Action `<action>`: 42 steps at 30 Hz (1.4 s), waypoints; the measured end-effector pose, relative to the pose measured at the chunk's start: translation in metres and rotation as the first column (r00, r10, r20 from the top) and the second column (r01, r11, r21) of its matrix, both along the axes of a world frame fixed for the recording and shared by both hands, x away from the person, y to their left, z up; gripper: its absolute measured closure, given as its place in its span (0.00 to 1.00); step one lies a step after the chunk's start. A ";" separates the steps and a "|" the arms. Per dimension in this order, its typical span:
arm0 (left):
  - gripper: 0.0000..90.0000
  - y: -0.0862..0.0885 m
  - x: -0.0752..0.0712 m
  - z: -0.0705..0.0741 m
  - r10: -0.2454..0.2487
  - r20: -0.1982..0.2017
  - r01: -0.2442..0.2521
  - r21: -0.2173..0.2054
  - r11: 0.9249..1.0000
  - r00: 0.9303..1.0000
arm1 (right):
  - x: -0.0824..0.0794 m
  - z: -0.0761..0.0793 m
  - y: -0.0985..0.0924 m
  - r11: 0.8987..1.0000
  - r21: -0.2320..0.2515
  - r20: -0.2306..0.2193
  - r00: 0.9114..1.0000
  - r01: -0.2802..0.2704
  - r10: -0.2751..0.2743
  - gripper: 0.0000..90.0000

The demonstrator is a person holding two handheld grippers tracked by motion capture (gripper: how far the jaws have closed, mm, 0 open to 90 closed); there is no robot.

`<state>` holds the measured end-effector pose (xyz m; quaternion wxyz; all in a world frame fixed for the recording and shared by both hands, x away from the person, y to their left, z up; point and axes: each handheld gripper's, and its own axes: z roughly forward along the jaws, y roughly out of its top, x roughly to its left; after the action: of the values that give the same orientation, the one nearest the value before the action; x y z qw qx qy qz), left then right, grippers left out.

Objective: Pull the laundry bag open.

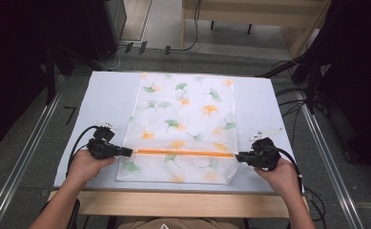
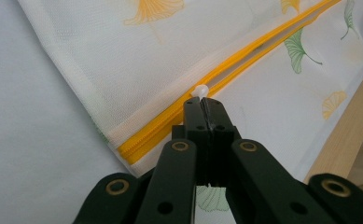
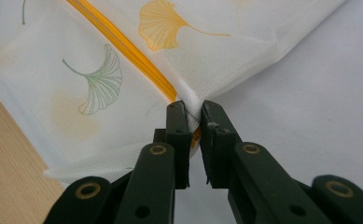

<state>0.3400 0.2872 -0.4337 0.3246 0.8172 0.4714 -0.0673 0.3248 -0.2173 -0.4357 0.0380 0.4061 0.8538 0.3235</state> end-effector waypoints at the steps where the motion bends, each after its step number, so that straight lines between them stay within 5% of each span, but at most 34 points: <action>1: 1.00 0.000 0.000 0.000 0.002 -0.001 -0.002 0.000 1.000 1.000 | 0.000 0.000 0.000 1.000 -0.001 -0.002 1.000 0.001 -0.001 0.93; 25: 1.00 0.001 0.000 -0.001 -0.005 -0.012 0.005 0.000 1.000 1.000 | 0.000 0.000 0.000 1.000 0.002 -0.001 1.000 0.000 0.000 0.93; 28: 1.00 0.001 -0.001 -0.001 -0.010 0.000 0.010 0.045 0.999 1.000 | 0.000 0.000 0.000 1.000 0.003 0.002 1.000 -0.003 0.003 0.93; 42: 1.00 0.023 -0.004 0.001 0.034 -0.002 -0.034 0.012 0.999 0.999 | 0.001 -0.001 0.001 1.000 -0.006 -0.003 1.000 -0.005 0.005 0.93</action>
<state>0.3358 0.3101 -0.4331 0.3206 0.8108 0.4860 -0.0597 0.3254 -0.2160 -0.4368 0.0372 0.4042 0.8559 0.3206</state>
